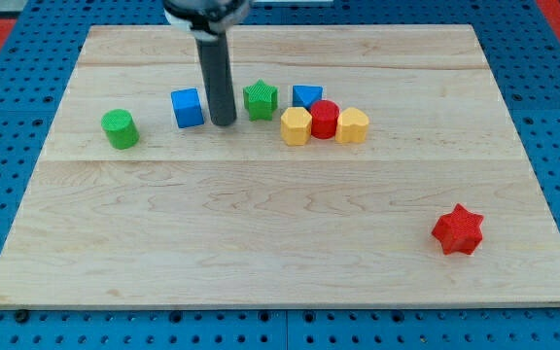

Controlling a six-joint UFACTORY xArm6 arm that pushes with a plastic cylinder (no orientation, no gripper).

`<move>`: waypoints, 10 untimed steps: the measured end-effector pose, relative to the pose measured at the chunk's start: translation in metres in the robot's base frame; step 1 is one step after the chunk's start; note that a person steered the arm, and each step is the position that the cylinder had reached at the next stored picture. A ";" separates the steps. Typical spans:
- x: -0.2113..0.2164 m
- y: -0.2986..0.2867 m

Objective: Separate the blue cube from the green circle

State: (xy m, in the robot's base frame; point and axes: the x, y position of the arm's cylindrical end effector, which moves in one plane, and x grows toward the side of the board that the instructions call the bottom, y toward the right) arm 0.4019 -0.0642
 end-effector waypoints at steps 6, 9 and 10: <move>-0.013 -0.074; 0.006 -0.148; 0.007 -0.109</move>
State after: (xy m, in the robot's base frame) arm 0.4087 -0.1731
